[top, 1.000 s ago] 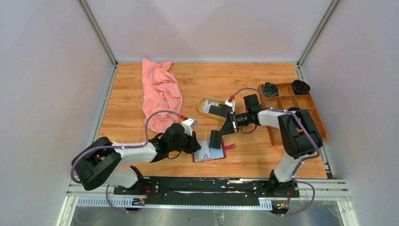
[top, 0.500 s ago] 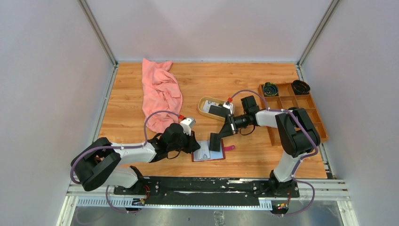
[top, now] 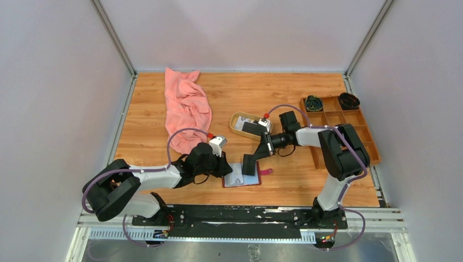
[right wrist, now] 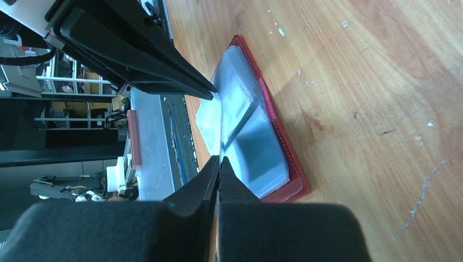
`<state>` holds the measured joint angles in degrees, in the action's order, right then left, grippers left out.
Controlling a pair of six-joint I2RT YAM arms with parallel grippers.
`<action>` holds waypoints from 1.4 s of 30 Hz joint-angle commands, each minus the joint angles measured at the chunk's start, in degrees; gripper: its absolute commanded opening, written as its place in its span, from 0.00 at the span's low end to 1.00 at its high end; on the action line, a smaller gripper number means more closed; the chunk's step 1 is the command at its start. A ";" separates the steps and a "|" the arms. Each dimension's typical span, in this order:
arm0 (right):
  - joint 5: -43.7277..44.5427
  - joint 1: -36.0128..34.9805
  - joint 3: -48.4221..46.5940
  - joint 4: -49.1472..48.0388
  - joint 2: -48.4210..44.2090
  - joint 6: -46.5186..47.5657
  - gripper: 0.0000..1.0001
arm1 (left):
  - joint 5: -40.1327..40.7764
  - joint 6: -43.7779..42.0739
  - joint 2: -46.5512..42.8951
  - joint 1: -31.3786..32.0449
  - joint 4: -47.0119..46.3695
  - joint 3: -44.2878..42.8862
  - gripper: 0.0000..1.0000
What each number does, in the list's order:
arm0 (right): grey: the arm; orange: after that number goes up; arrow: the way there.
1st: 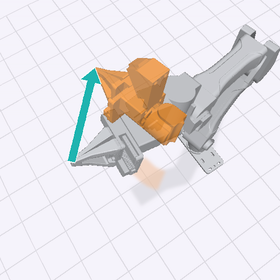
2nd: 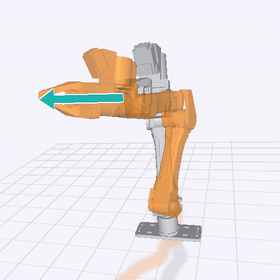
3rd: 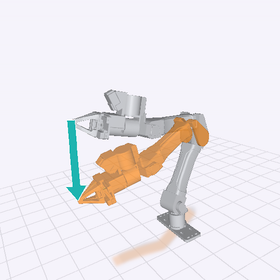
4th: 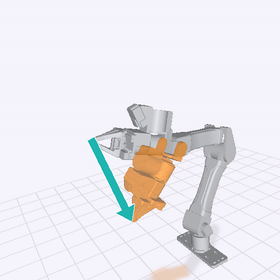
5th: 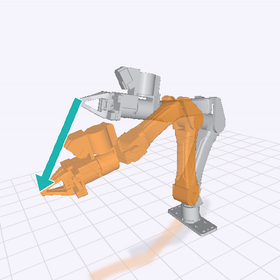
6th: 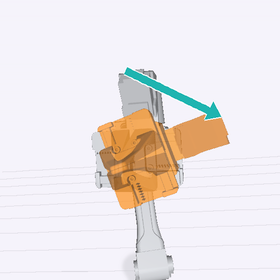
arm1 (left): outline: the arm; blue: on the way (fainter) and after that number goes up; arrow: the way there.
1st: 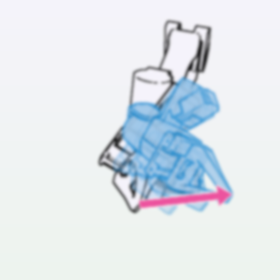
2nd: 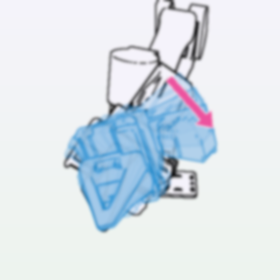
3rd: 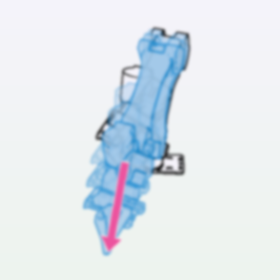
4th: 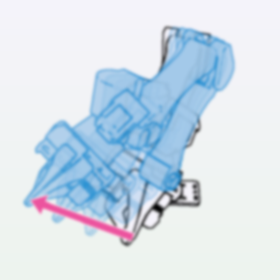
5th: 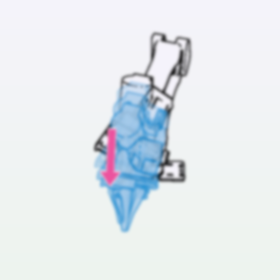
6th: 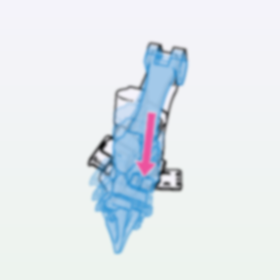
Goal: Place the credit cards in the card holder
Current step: Insert the credit card into the card holder.
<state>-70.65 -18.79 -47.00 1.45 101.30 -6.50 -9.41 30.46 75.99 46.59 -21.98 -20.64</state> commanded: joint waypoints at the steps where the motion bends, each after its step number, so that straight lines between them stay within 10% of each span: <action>1: 1.59 -0.82 -0.74 0.58 0.96 -0.51 0.00 | 1.80 -1.20 1.58 -0.53 5.28 1.84 0.15; 42: 6.20 -4.68 -0.13 -7.22 6.11 -13.39 0.00 | -1.22 2.91 -10.45 -1.46 5.28 5.26 0.35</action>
<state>-65.91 -21.80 -47.37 -6.17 106.34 -20.01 -10.33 32.62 66.04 45.45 -17.17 -16.71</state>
